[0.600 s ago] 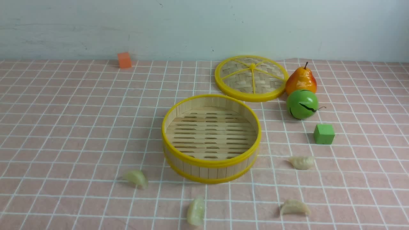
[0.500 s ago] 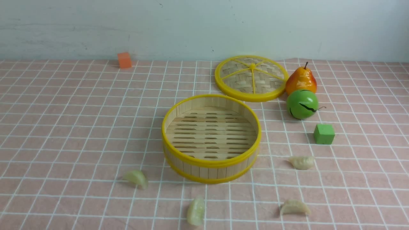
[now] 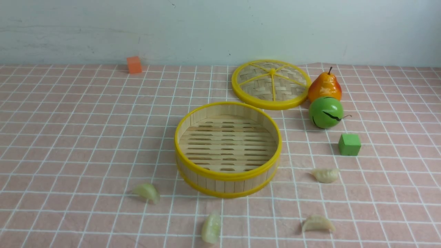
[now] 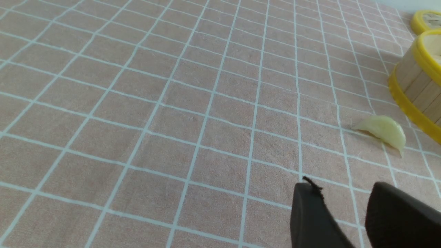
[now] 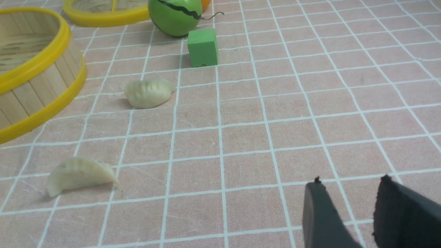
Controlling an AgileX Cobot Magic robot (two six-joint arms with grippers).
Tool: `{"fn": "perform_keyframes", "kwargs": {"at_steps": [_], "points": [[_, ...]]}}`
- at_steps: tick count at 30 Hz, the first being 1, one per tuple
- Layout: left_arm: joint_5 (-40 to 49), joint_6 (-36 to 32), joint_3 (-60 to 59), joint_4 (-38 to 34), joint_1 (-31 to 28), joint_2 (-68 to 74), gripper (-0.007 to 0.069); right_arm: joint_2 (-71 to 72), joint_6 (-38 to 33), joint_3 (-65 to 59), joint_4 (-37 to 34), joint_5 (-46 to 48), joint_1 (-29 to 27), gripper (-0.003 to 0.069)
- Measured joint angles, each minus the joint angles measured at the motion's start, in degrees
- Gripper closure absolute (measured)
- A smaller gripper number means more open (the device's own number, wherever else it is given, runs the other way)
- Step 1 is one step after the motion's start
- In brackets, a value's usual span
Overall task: Put the dumplings into the steamer on the table with the pink tablecloth.
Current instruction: 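Reach for and grasp a dumpling on the table with the left gripper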
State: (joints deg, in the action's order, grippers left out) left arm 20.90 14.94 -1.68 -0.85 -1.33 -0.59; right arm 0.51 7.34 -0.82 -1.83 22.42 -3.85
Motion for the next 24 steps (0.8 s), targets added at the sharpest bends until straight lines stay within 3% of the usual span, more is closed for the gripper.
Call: {"fn": "perform_keyframes", "kwargs": {"at_steps": [24], "points": [[0.0, 0.0, 0.0, 0.0, 0.0, 0.0, 0.0386, 0.0, 0.0, 0.0, 1.8, 0.0, 0.0, 0.0419]]}}
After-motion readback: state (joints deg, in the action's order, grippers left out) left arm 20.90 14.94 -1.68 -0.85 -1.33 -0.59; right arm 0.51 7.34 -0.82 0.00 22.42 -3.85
